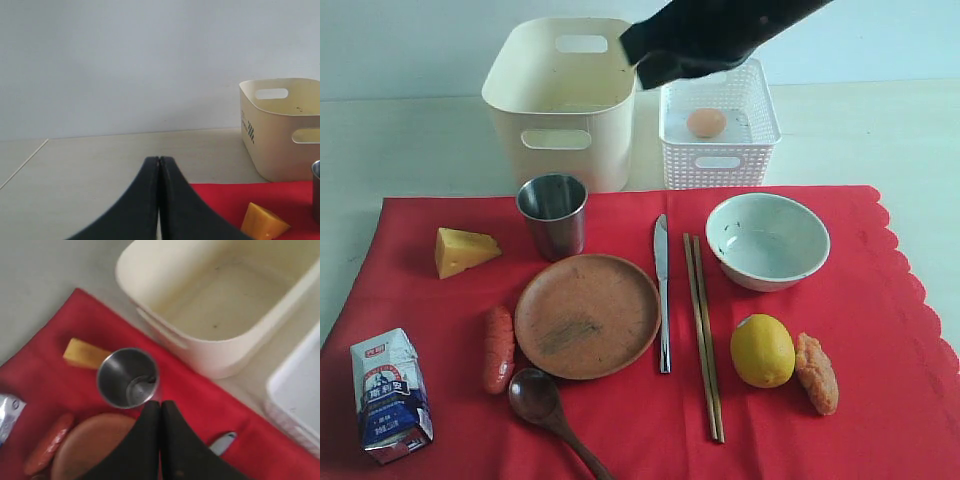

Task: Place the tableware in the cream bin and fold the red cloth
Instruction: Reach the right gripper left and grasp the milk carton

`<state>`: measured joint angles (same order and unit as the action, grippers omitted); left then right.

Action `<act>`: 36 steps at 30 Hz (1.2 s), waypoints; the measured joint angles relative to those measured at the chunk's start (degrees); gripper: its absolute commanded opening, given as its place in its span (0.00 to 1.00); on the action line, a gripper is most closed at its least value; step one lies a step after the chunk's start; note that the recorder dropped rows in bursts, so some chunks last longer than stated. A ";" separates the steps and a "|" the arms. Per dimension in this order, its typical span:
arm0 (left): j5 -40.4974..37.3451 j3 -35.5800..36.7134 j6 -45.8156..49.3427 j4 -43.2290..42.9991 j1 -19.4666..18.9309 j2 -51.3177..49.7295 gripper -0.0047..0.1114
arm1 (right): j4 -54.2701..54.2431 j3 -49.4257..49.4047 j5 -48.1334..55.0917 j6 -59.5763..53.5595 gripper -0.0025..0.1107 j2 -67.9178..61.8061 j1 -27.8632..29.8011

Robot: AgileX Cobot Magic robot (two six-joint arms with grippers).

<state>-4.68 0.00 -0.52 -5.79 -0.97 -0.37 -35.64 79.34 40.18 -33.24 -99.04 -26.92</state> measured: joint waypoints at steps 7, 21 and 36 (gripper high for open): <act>0.00 0.00 0.00 0.00 0.00 0.00 0.04 | 0.91 -0.44 -3.29 -0.37 0.30 -3.83 -12.64; 0.00 0.00 0.00 0.00 0.00 0.00 0.04 | 5.77 -0.44 -12.51 0.01 0.74 -13.96 -32.85; 0.00 0.00 0.00 0.00 0.00 0.00 0.04 | 8.08 5.86 -12.92 4.36 0.92 -21.14 -37.63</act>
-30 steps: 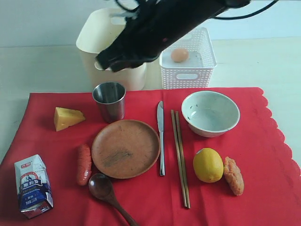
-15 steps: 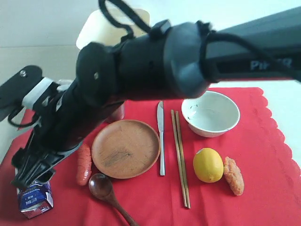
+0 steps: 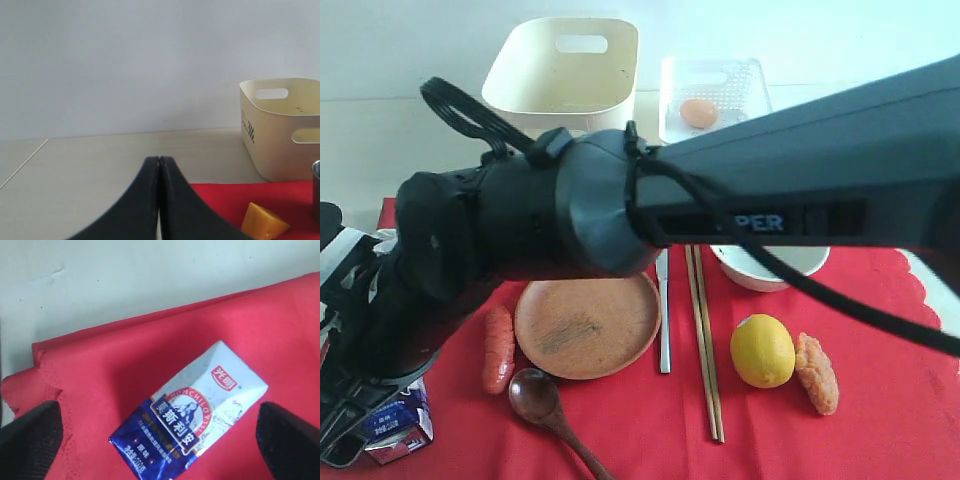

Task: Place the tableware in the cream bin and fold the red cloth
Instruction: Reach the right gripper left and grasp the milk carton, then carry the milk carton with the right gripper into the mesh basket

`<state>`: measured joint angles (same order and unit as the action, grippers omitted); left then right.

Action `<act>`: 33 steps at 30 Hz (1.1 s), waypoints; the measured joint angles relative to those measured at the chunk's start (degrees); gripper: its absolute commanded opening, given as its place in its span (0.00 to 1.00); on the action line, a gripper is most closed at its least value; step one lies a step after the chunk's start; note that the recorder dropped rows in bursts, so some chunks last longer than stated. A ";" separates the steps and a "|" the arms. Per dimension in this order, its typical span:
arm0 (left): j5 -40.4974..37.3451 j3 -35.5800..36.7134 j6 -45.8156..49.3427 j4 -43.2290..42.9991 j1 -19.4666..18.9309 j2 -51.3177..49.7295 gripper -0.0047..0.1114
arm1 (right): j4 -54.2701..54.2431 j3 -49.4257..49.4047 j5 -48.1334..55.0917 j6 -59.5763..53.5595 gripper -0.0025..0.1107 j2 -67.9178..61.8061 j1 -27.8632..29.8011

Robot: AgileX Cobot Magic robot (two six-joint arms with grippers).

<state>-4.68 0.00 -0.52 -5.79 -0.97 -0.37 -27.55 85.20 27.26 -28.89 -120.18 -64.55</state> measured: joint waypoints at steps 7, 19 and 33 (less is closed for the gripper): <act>0.00 0.00 0.00 0.00 0.00 0.00 0.04 | 14.03 7.58 4.58 19.17 0.92 -6.54 0.00; 0.00 0.00 0.00 0.00 0.00 0.00 0.04 | 14.07 11.52 8.51 21.47 0.48 -11.41 0.00; 0.00 0.00 0.00 0.00 0.00 0.00 0.04 | 16.59 11.52 12.40 25.39 0.02 -7.62 0.11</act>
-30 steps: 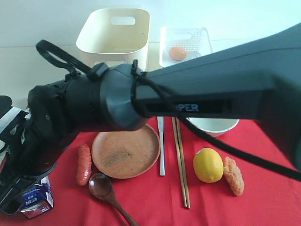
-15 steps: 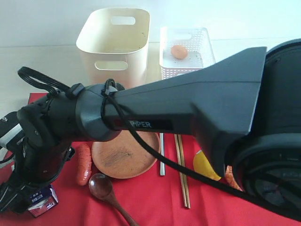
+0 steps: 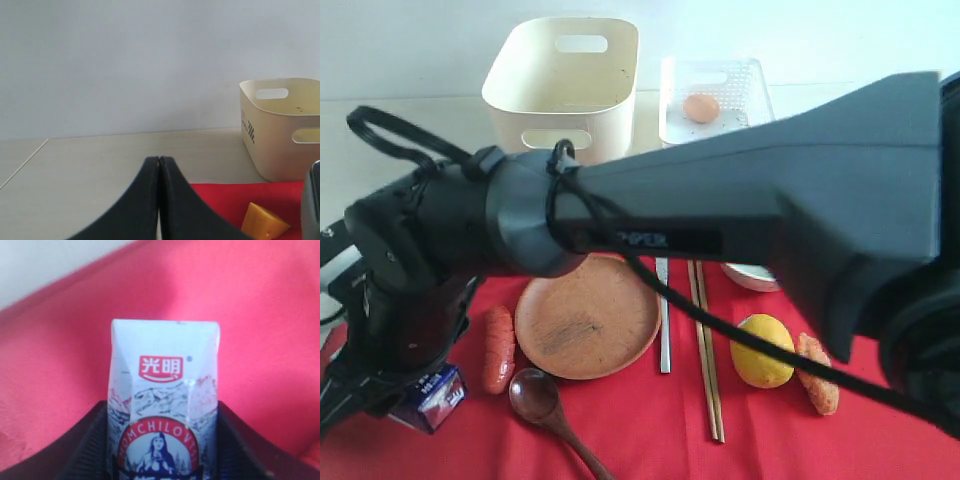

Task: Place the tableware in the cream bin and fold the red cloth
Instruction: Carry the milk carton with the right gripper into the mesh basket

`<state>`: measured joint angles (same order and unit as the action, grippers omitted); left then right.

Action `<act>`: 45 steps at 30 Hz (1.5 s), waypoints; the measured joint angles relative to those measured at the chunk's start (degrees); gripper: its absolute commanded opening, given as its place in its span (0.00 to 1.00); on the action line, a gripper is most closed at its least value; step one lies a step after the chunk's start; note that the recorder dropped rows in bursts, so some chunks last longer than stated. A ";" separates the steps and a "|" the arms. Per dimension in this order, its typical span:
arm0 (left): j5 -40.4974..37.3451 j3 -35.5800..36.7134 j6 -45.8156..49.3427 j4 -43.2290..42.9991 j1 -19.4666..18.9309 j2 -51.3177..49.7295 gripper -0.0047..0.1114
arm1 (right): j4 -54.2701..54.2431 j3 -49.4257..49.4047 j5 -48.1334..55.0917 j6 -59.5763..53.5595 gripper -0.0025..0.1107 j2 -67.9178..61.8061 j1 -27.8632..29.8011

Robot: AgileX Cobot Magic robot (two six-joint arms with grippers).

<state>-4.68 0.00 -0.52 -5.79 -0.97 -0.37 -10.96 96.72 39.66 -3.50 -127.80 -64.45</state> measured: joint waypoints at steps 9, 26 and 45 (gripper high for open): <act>0.00 0.00 0.00 0.00 0.00 0.00 0.04 | 9.35 0.00 6.52 5.82 0.02 12.87 9.37; 0.00 0.00 0.00 0.00 0.00 0.00 0.04 | 10.96 -11.43 -7.17 6.68 0.02 24.30 39.02; 0.00 0.00 0.00 0.00 0.00 0.00 0.04 | 10.96 -6.01 -28.31 12.46 0.50 0.66 45.94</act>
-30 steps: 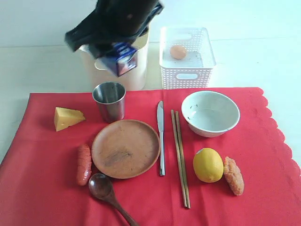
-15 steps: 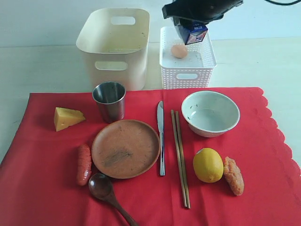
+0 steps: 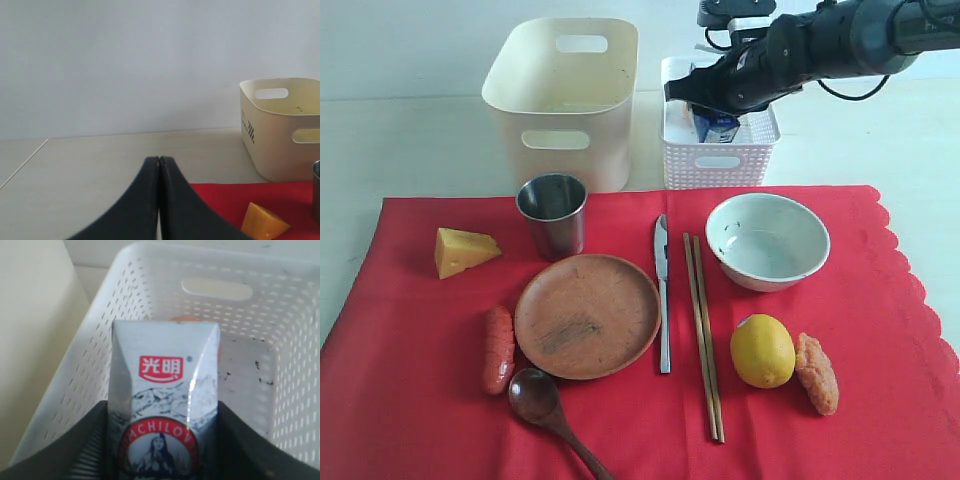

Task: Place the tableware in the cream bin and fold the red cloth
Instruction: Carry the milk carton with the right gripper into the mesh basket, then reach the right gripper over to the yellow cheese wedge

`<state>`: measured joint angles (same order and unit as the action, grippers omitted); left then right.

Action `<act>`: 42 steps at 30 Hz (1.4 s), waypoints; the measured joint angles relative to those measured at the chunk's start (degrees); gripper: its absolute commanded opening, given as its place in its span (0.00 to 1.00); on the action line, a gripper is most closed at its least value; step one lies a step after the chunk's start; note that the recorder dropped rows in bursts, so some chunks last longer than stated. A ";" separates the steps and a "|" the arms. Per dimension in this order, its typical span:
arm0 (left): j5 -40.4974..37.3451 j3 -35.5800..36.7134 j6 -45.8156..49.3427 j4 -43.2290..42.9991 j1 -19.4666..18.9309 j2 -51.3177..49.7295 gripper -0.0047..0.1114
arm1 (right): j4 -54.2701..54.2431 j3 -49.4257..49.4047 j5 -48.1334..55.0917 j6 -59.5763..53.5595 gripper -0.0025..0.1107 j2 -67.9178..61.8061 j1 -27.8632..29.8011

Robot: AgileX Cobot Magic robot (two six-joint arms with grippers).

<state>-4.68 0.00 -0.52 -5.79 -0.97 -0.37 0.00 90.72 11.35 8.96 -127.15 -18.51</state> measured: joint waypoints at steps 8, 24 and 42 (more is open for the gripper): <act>0.00 0.00 0.00 0.00 0.00 0.00 0.04 | 0.00 0.56 -0.81 0.11 0.86 0.86 0.00; 0.00 0.00 0.00 0.00 0.00 0.00 0.04 | -1.03 0.56 17.64 -3.76 0.02 18.18 -0.67; 0.00 0.00 0.00 0.00 0.00 0.00 0.04 | -12.70 -4.95 19.11 -26.71 0.02 19.20 -23.17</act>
<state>-4.68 0.00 -0.52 -5.79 -0.97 -0.37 -12.70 85.77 30.46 -17.75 -107.94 -41.68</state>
